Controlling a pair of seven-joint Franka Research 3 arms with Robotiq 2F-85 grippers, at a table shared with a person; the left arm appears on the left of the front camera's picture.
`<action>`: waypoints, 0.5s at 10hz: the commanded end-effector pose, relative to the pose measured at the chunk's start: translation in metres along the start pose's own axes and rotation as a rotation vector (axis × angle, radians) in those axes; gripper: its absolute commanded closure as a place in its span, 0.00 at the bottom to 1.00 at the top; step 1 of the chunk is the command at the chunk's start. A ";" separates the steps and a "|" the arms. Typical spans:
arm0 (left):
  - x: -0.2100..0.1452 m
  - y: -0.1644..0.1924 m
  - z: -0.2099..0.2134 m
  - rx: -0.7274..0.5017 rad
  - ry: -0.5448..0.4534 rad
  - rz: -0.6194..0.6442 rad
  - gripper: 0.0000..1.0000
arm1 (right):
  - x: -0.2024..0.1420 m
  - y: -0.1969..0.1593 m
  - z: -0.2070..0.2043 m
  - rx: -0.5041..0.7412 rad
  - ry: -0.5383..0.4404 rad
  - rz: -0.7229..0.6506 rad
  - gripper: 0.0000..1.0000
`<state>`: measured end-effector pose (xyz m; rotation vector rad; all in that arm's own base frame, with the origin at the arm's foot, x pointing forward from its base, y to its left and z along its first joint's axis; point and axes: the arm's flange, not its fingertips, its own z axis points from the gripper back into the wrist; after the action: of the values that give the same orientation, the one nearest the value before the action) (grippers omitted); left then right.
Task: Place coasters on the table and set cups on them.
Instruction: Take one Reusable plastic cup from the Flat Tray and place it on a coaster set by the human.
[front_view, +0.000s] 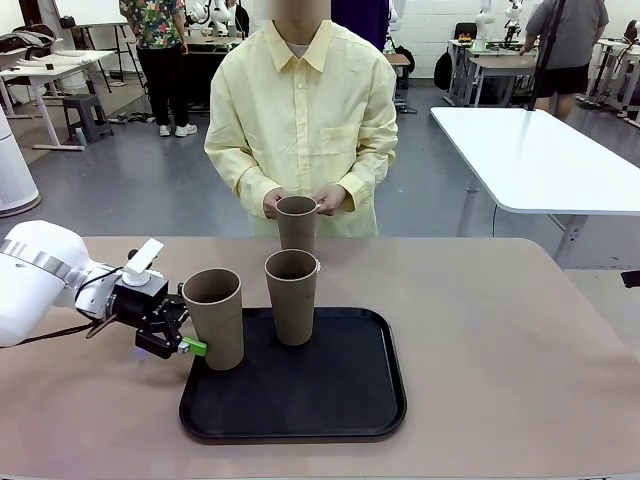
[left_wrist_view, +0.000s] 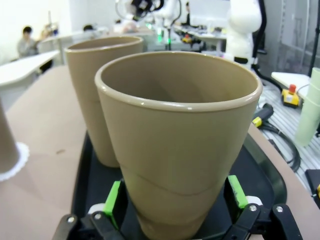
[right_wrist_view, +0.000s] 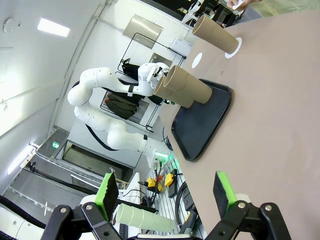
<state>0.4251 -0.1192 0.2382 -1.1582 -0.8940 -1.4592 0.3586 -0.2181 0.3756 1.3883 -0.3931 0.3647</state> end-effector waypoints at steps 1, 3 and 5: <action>-0.002 0.004 -0.010 0.000 -0.004 -0.043 0.00 | -0.001 -0.001 0.001 0.000 -0.002 -0.002 0.00; -0.003 0.003 -0.017 -0.015 0.006 -0.042 0.00 | -0.001 -0.001 0.001 0.000 -0.002 -0.002 0.00; -0.003 0.004 -0.019 -0.020 0.002 -0.042 0.00 | -0.001 -0.001 0.001 0.000 -0.002 -0.002 0.00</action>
<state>0.4234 -0.1323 0.2352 -1.1797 -0.8795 -1.4806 0.3586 -0.2181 0.3756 1.3883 -0.3931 0.3647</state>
